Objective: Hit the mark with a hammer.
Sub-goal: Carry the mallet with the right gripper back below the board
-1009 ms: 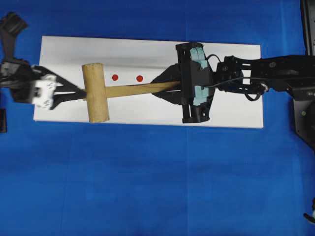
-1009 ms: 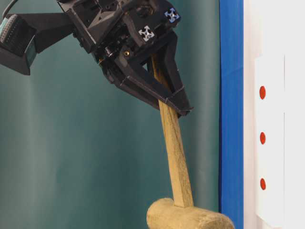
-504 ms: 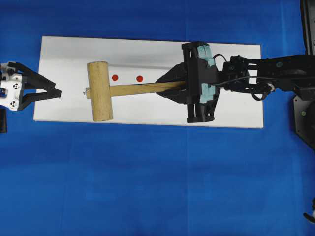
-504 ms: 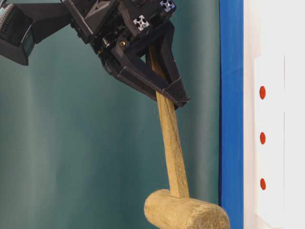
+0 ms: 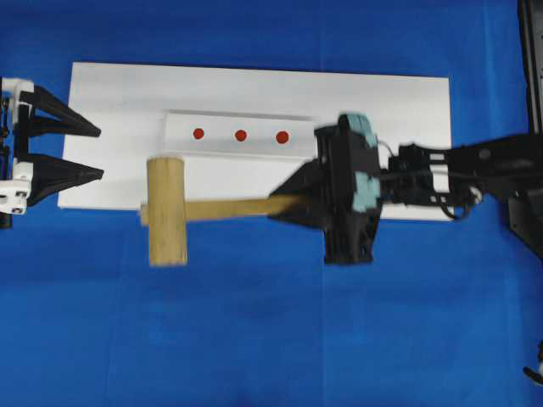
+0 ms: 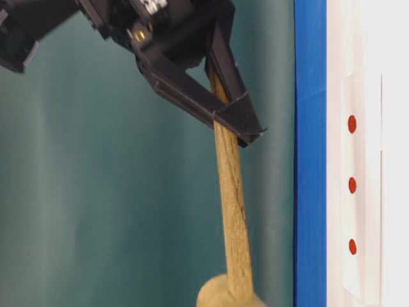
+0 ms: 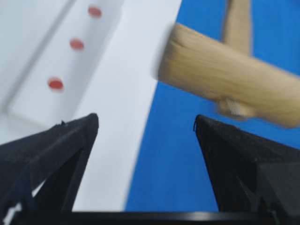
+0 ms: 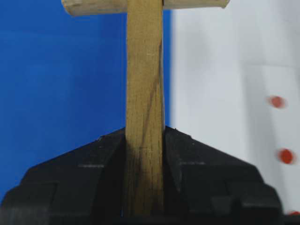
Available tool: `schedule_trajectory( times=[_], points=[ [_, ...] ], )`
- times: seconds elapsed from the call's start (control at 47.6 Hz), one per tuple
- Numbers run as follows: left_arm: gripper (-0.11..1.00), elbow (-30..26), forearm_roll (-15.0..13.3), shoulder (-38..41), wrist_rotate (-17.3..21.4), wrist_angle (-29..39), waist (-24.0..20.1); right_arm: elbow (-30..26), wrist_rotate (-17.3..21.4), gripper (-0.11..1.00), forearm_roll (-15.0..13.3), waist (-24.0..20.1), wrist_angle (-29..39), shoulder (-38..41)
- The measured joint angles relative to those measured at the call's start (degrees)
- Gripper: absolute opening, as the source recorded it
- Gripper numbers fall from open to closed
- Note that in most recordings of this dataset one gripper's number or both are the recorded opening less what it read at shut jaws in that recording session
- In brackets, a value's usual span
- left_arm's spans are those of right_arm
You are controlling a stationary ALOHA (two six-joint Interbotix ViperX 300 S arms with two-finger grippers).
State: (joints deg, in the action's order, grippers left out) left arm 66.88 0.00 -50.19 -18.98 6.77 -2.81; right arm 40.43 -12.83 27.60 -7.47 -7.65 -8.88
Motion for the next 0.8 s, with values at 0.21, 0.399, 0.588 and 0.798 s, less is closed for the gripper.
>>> schedule_trajectory(
  times=[0.21, 0.399, 0.588, 0.798],
  points=[
    [0.80, 1.67, -0.09, -0.35, 12.48, -4.57, 0.00, 0.62, 0.53, 0.07, 3.87, -6.06, -6.24, 1.67],
    [0.80, 2.46, -0.18, -0.79, 14.94, -6.86, 0.00, 0.62, 0.53, 0.07, 5.54, -7.21, -8.44, 3.69],
    [0.80, 2.64, -0.26, -0.97, 14.85, -7.03, 0.00, 0.62, 0.53, 0.07, 6.33, -7.56, -8.79, 5.80],
    [0.80, 2.64, -0.35, -1.14, 14.94, -7.03, 0.00, 0.53, 0.53, 0.07, 9.23, -8.61, -9.05, 11.25]
  ],
)
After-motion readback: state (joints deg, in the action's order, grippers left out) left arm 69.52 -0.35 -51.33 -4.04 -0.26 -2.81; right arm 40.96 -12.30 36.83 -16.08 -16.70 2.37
